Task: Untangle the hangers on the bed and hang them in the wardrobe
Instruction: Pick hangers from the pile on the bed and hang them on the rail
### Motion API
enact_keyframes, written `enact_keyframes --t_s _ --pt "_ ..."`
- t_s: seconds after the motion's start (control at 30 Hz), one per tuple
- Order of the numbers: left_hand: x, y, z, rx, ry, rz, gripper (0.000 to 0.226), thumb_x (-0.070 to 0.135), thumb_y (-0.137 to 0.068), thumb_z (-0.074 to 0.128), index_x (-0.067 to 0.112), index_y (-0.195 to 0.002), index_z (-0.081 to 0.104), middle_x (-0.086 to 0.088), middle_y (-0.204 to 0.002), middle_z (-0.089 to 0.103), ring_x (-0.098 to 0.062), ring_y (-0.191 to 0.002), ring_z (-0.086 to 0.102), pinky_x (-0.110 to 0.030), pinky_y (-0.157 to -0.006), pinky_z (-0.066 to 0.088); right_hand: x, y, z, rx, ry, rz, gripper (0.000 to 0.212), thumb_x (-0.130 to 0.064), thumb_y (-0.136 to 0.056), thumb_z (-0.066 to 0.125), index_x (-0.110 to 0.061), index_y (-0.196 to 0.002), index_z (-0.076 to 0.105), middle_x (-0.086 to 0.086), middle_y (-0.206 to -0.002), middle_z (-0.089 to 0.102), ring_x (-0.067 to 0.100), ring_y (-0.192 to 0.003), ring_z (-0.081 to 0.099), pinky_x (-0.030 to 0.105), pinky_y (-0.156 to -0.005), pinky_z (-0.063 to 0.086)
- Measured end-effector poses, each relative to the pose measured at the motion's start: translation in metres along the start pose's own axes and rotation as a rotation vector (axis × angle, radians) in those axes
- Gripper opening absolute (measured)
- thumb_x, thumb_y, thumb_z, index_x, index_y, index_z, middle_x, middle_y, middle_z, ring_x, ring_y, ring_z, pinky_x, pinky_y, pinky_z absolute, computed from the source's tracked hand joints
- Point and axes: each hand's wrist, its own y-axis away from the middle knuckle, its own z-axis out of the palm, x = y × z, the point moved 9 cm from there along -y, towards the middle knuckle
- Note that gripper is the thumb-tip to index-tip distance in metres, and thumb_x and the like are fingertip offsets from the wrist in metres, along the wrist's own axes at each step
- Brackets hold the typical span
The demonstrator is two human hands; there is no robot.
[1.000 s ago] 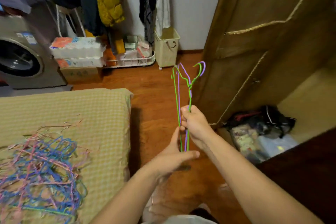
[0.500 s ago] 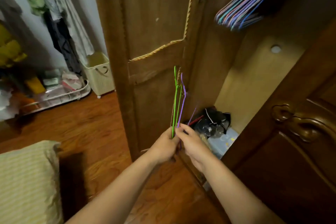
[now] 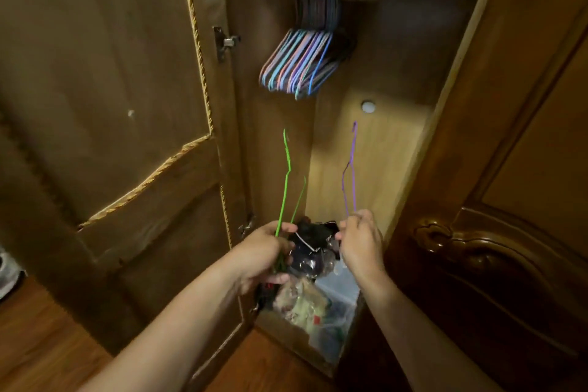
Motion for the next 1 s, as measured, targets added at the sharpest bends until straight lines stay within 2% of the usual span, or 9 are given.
enact_keyframes --t_s 0.13,0.23,0.27,0.37,0.5,0.63,0.8,0.93,1.0 --pt "0.050 -0.042 -0.019 -0.155 -0.094 0.075 0.055 -0.009 -0.086 0.044 0.028 -0.124 0.058 -0.014 -0.127 0.056 -0.020 -0.087 0.054 -0.026 -0.053 0.050 -0.058 -0.050 0.003 0.162 0.085 -0.097 0.024 -0.026 -0.105 0.036 -0.012 -0.095 0.053 0.009 -0.082 0.063 0.020 -0.069 0.061 0.025 -0.051 0.041" --pt "0.101 -0.059 -0.015 -0.241 -0.170 0.185 0.045 -0.004 -0.088 0.044 0.023 -0.120 0.060 -0.014 -0.113 0.061 -0.016 -0.072 0.054 -0.023 -0.048 0.041 -0.088 -0.080 -0.009 0.245 0.038 -0.122 0.026 -0.030 -0.104 0.036 -0.019 -0.085 0.050 0.004 -0.083 0.061 0.027 -0.077 0.067 0.040 -0.065 0.053" --pt "0.113 -0.063 -0.013 -0.240 -0.166 0.209 0.039 -0.001 -0.090 0.043 0.021 -0.117 0.061 -0.013 -0.103 0.060 -0.014 -0.064 0.052 -0.023 -0.046 0.037 -0.091 -0.085 -0.014 0.262 0.023 -0.122 0.026 -0.031 -0.104 0.036 -0.020 -0.083 0.049 0.005 -0.084 0.061 0.029 -0.079 0.068 0.043 -0.067 0.053" --pt "0.172 -0.090 -0.001 -0.228 -0.176 0.306 0.030 0.002 -0.090 0.040 0.020 -0.104 0.060 -0.009 -0.091 0.056 -0.014 -0.054 0.046 -0.021 -0.046 0.031 -0.122 -0.105 -0.028 0.318 -0.008 -0.127 0.027 -0.032 -0.104 0.035 -0.021 -0.086 0.050 0.006 -0.088 0.060 0.028 -0.083 0.068 0.037 -0.063 0.050" --pt "0.254 -0.122 0.024 -0.180 -0.187 0.439 0.028 0.007 -0.094 0.035 0.024 -0.100 0.056 -0.005 -0.086 0.052 -0.013 -0.053 0.045 -0.020 -0.046 0.033 -0.162 -0.130 -0.033 0.343 -0.005 -0.154 0.026 -0.032 -0.104 0.036 -0.019 -0.089 0.053 0.006 -0.090 0.060 0.026 -0.080 0.067 0.039 -0.064 0.052" --pt "0.326 -0.157 0.041 -0.136 -0.196 0.512 0.027 0.011 -0.097 0.030 0.026 -0.097 0.052 -0.002 -0.081 0.052 -0.013 -0.052 0.047 -0.020 -0.045 0.036 -0.182 -0.151 -0.030 0.337 0.039 -0.151 0.026 -0.033 -0.105 0.036 -0.020 -0.090 0.053 0.007 -0.093 0.060 0.026 -0.083 0.066 0.044 -0.075 0.057" --pt "0.354 -0.194 0.042 -0.133 -0.246 0.445 0.030 0.017 -0.100 0.026 0.025 -0.106 0.054 -0.005 -0.083 0.052 -0.015 -0.054 0.047 -0.021 -0.047 0.038 -0.177 -0.168 -0.023 0.311 0.007 -0.118 0.028 -0.031 -0.105 0.035 -0.014 -0.092 0.053 0.010 -0.087 0.060 0.026 -0.075 0.066 0.043 -0.070 0.057" --pt "0.350 -0.223 0.024 -0.053 -0.205 0.402 0.026 0.018 -0.099 0.028 0.022 -0.112 0.051 -0.007 -0.074 0.048 -0.018 -0.051 0.043 -0.023 -0.048 0.035 -0.172 -0.172 -0.022 0.286 0.014 -0.093 0.028 -0.030 -0.106 0.035 -0.013 -0.095 0.054 0.009 -0.088 0.059 0.022 -0.074 0.064 0.037 -0.063 0.053" --pt "0.347 -0.232 0.016 -0.024 -0.201 0.400 0.027 0.019 -0.100 0.028 0.021 -0.117 0.049 -0.008 -0.078 0.049 -0.019 -0.051 0.045 -0.023 -0.046 0.038 -0.174 -0.174 -0.023 0.281 0.003 -0.093 0.029 -0.028 -0.106 0.034 -0.010 -0.097 0.053 0.009 -0.088 0.056 0.021 -0.072 0.063 0.035 -0.061 0.052"
